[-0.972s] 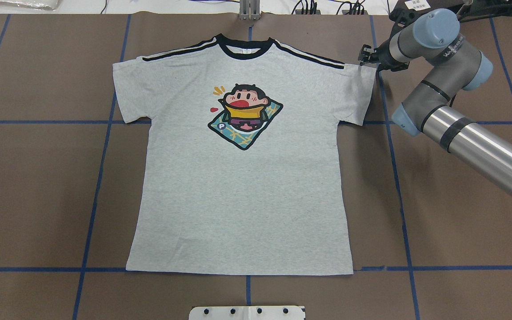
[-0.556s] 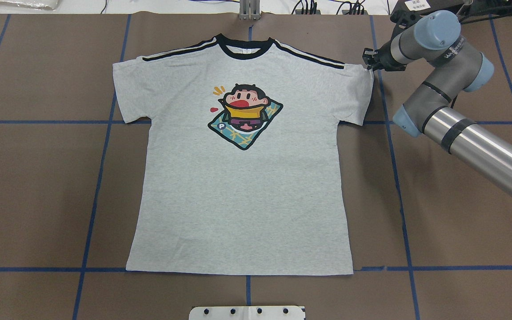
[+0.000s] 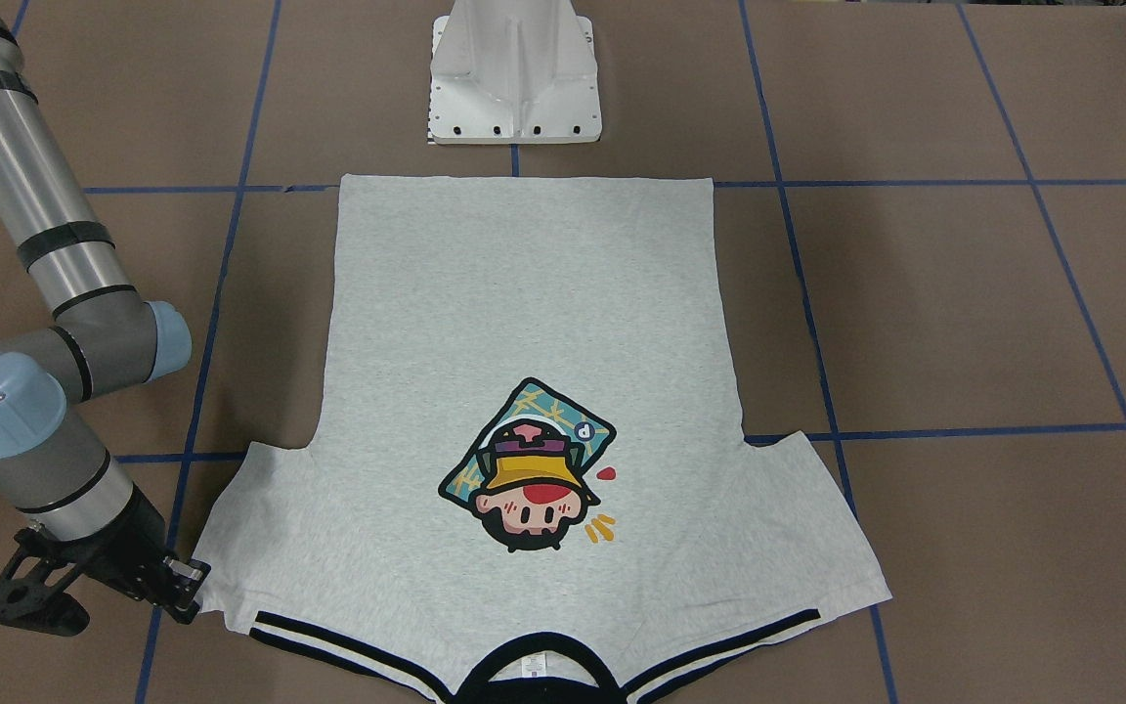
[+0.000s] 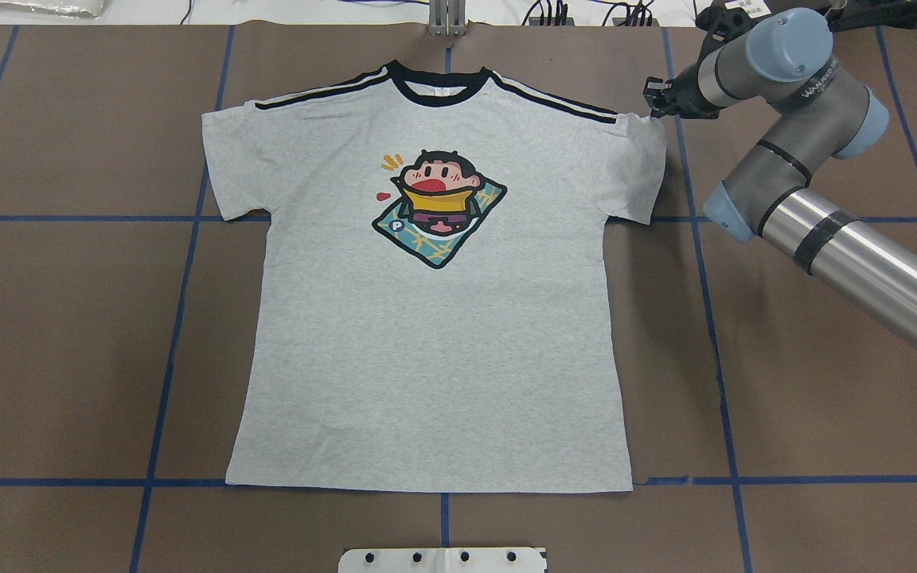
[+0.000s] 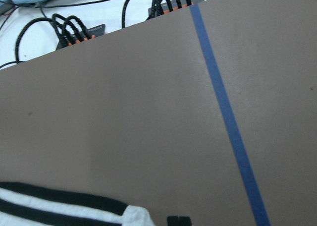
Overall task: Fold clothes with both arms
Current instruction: 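Move the right gripper toward the shoulder seam farthest from the robot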
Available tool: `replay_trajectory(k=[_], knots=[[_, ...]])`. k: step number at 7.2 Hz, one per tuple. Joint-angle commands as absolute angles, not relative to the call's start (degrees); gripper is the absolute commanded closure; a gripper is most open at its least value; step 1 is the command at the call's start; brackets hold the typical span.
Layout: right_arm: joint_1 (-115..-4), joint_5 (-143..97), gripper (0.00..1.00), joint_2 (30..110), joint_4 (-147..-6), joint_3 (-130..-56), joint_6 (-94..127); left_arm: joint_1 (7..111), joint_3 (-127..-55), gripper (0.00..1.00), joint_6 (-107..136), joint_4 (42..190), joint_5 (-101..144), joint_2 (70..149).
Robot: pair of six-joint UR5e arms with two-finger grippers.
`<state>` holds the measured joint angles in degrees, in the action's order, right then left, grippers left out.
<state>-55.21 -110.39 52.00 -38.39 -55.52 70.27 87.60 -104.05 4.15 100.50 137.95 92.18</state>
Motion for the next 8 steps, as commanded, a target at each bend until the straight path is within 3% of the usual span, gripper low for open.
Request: replay_trajectory(k=[1, 3, 8], knots=[[-52.24, -111.27, 1.00, 53.80, -38.76, -62.75, 75.98, 87.54, -104.85, 0.01, 4.31, 100.11, 138.77, 92.11], [-49.15, -105.42, 1.00, 47.06, -46.63, -59.96, 79.44, 87.54, -105.03, 0.01, 4.31, 100.02, 138.87, 92.11], [-47.37, -97.57, 1.00, 32.27, -47.81, -42.46, 86.65, 87.45, -106.26, 0.01, 4.31, 100.02, 138.96, 91.05]])
